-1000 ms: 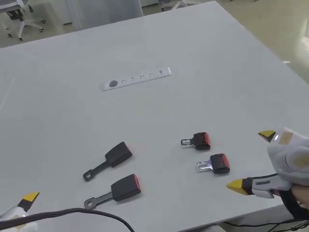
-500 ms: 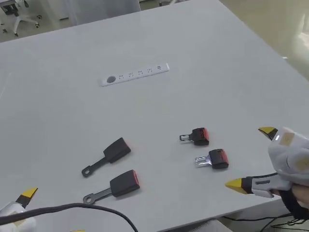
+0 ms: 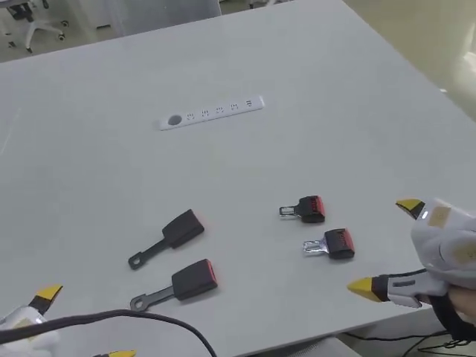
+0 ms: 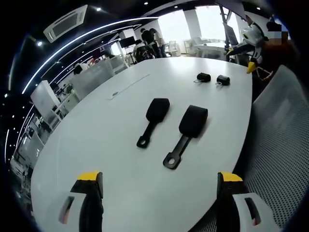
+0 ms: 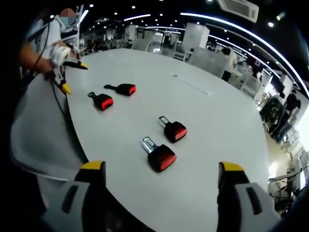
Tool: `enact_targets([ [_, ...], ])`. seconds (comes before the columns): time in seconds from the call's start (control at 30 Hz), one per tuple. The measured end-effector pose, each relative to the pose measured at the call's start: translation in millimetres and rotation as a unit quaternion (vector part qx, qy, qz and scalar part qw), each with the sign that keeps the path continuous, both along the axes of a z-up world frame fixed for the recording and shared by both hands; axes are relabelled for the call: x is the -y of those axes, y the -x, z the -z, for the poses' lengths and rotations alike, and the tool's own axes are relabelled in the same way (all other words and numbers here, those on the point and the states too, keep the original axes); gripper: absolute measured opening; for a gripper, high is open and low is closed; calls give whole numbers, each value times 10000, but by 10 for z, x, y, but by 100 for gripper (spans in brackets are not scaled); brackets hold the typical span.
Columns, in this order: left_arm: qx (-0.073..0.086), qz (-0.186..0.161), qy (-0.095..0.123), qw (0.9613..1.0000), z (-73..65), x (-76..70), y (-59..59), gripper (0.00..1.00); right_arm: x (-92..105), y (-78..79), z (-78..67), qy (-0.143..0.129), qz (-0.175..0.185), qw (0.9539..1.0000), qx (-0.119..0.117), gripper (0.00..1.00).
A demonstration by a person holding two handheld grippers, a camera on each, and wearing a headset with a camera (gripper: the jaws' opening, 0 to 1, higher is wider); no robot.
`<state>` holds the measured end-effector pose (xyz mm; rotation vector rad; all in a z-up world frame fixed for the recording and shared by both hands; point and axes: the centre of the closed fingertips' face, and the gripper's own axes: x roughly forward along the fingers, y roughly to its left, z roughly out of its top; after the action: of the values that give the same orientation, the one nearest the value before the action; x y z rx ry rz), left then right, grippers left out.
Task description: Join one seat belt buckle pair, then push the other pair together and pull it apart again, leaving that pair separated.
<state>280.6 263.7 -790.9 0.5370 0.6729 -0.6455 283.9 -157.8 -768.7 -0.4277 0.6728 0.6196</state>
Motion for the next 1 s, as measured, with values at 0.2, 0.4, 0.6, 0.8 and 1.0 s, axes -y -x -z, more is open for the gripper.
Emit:
enact_targets([
  [0.2, 47, 2, 27, 10000, -31, 10, -9, 100, 18, 6, -14, 40, -20, 10000, -32, 93],
  [0.4, 43, 107, -14, 9999, -35, 55, 15, 98, 33, -15, -51, 69, -84, 9999, -59, 92],
  [0.6, 92, 105, -47, 9999, -49, 46, 8, 98, 51, -58, -76, 134, -140, 9998, -21, 90],
  [0.8, 89, 57, 3, 9999, -59, 36, 1, 99, 14, -76, -65, 196, -200, 9996, 3, 88],
  [1.0, 65, 26, 37, 10000, -50, 32, -2, 100, -40, -67, -55, 181, -238, 9995, -32, 89],
])
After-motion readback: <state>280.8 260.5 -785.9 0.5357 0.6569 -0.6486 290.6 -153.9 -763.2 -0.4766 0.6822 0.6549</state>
